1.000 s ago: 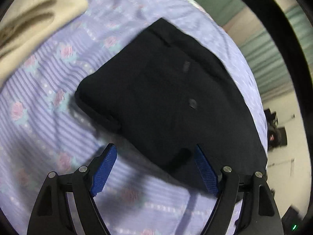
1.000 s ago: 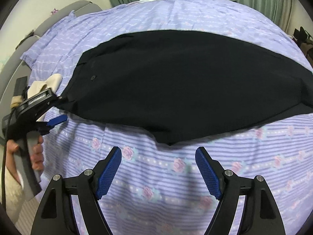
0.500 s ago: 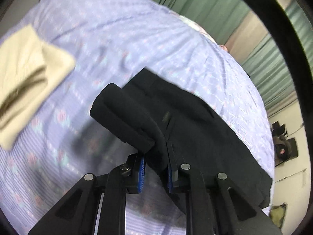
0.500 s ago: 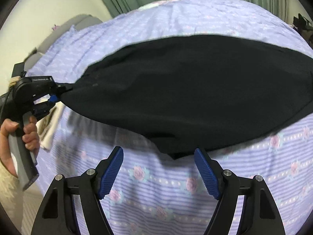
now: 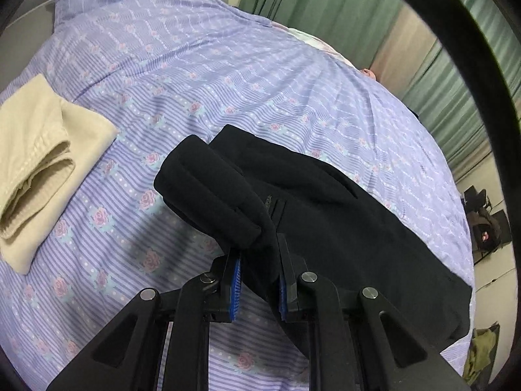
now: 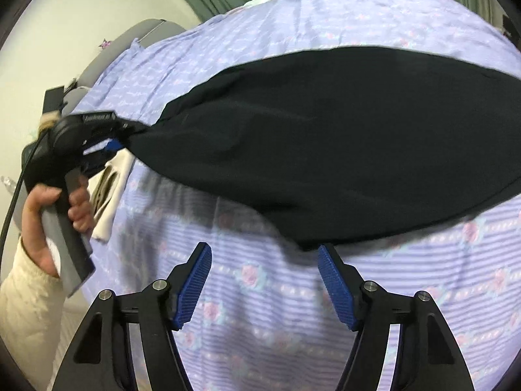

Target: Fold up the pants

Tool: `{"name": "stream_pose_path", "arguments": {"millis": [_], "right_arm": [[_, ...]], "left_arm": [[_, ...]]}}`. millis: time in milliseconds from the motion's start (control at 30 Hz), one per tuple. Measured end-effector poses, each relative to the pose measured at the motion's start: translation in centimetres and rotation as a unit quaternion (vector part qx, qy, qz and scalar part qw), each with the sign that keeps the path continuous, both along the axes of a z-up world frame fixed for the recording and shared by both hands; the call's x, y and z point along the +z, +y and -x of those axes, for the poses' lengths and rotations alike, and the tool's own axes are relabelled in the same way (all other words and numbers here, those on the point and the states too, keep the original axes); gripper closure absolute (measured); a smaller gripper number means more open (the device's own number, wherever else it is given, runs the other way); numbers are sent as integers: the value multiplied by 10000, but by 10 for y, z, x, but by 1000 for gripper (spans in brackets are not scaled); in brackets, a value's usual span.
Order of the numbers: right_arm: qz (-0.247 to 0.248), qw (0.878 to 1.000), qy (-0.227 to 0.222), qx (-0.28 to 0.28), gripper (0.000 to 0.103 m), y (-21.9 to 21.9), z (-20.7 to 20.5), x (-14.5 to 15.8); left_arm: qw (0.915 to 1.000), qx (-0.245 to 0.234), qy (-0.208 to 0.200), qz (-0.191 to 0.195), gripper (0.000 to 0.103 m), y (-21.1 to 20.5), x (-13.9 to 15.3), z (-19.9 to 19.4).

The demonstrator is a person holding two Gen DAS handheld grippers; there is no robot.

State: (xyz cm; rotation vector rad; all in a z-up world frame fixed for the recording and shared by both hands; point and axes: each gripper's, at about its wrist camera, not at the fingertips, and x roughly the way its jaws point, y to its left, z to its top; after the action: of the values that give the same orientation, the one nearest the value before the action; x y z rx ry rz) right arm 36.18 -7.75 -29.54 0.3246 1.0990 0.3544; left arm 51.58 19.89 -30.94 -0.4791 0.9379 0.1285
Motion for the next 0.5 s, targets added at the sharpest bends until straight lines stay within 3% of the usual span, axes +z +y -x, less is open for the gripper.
{"name": "stream_pose_path", "arguments": {"millis": [100, 233, 367, 433, 467, 500], "right_arm": [[113, 9998, -68, -123, 36, 1, -11, -4], [124, 9976, -583, -351, 36, -8, -23, 15], [147, 9989, -403, -189, 38, -7, -38, -2], [155, 9994, -288, -74, 47, -4, -44, -12], [111, 9998, -182, 7, 61, -2, -47, -18], [73, 9999, -116, 68, 81, -1, -48, -21]], "left_arm": [[9996, 99, 73, 263, 84, 11, -1, 2], [9994, 119, 112, 310, 84, 11, -2, 6], [9988, 179, 240, 383, 84, 17, -12, 9], [9985, 175, 348, 389, 84, 20, -20, 13], [9982, 180, 405, 401, 84, 21, -24, 14], [9979, 188, 474, 406, 84, 23, -28, 16]]}}
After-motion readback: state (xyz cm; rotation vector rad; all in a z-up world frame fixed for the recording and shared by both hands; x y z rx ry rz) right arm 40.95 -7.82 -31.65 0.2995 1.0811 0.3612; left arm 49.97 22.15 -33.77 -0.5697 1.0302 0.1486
